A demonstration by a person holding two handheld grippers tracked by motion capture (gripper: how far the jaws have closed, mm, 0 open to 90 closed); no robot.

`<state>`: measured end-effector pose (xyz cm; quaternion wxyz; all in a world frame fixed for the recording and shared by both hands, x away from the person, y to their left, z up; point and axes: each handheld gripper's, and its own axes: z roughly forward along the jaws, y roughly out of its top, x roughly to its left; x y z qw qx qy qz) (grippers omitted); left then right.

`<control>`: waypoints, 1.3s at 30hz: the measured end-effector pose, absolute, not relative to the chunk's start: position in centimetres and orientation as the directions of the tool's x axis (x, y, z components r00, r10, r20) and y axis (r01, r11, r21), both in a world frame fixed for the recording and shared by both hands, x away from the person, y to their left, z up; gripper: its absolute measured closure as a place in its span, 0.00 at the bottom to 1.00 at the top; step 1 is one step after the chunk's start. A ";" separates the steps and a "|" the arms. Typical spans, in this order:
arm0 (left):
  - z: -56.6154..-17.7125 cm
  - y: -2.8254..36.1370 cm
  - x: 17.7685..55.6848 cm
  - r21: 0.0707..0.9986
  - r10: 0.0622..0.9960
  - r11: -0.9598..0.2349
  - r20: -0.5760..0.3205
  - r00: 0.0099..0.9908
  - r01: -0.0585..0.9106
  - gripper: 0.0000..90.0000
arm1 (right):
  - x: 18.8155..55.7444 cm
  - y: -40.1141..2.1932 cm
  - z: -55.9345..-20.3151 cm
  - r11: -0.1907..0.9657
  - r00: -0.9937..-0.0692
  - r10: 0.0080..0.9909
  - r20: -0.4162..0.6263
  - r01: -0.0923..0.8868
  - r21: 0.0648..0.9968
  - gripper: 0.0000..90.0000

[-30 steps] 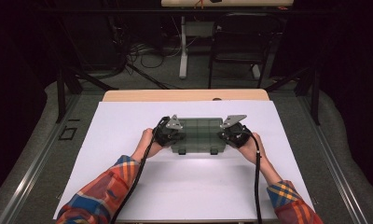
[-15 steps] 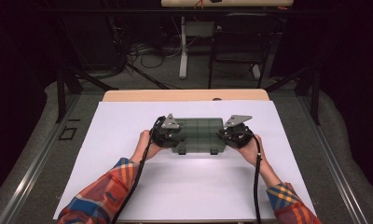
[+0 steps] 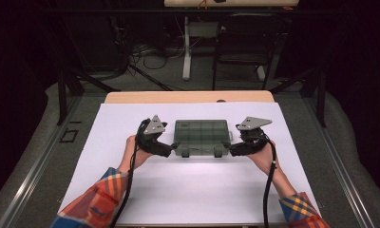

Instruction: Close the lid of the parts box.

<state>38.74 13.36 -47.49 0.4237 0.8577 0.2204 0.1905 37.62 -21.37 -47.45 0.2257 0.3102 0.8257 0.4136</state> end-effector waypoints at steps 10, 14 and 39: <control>-48.2 16.3 35.7 0.811 0.591 -0.539 0.170 0.789 0.229 0.03 | 35.0 -22.7 -46.8 0.449 -0.696 0.706 -0.130 0.299 0.842 0.08; -49.3 17.5 33.9 0.810 0.609 -0.534 0.171 0.774 0.242 0.01 | 33.8 -23.0 -47.5 0.442 -0.689 0.713 -0.130 0.296 0.847 0.06; -54.1 22.2 27.7 0.879 0.748 -0.381 0.113 0.654 0.285 0.00 | 26.6 -25.3 -53.3 0.380 -0.621 0.773 -0.131 0.288 0.879 0.00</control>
